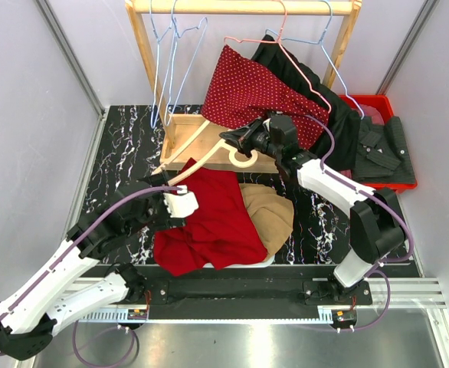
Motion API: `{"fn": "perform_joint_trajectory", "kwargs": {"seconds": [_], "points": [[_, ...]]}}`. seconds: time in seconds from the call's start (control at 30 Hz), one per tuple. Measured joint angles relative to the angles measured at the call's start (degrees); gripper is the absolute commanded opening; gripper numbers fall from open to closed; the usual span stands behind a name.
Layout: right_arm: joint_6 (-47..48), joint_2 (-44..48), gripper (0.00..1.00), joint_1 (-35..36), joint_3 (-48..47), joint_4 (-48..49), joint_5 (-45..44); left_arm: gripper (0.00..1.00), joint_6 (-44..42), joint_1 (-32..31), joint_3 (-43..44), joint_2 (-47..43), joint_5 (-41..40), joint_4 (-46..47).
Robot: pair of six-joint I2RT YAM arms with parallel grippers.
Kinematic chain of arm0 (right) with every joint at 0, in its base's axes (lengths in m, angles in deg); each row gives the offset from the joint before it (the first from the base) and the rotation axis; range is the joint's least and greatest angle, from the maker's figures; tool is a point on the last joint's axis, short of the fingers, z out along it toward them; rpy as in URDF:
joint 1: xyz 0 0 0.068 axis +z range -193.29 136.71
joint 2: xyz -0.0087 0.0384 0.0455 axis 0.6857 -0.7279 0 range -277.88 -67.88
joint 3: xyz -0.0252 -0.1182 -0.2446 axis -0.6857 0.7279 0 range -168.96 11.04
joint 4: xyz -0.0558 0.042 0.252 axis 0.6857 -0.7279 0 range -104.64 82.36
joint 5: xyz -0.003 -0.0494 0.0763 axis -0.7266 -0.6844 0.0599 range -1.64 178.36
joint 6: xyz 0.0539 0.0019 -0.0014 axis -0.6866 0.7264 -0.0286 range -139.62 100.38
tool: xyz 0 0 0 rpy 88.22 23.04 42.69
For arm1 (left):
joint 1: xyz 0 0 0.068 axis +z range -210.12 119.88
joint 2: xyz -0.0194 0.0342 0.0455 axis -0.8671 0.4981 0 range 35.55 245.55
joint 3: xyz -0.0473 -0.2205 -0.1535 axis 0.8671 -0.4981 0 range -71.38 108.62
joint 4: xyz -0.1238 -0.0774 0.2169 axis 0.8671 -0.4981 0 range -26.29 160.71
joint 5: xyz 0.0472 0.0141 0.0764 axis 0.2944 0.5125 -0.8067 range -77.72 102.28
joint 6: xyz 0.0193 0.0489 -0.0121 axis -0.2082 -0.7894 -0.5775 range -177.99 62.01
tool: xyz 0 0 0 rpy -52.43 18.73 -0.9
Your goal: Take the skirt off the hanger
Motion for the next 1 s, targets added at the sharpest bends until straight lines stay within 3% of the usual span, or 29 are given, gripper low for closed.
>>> {"fn": "perform_joint_trajectory", "kwargs": {"seconds": [0.3,0.7,0.8,0.83,0.9,0.93,1.0], "points": [[-2.12,0.00,0.00,1.09,-0.66,0.24,1.55,0.99,0.39,0.00,-0.31,-0.35,-0.22,-1.07],[-3.13,4.37,0.00,2.84,0.44,-2.14,3.48,0.99,-3.17,-0.24,-4.15,-0.44,-11.78,14.16],[-3.10,5.18,0.00,2.97,0.57,-2.38,3.23,0.76,-3.50,-0.28,-5.51,-0.39,-12.15,14.34],[-3.10,5.31,0.00,2.99,0.70,-2.38,3.19,0.43,-3.28,-0.31,-5.57,-0.37,-12.13,14.34],[-3.23,5.46,0.00,2.99,1.11,-2.40,2.93,0.09,-2.62,-0.31,-5.55,-0.37,-12.04,14.32],[-3.56,5.46,0.00,3.02,1.44,-2.32,2.75,0.00,-3.04,-0.31,-5.51,-0.39,-11.98,14.23],[-4.63,5.46,0.00,3.04,1.90,-2.34,2.54,0.00,-2.47,-0.37,-5.38,-0.35,-11.58,13.55]]}}
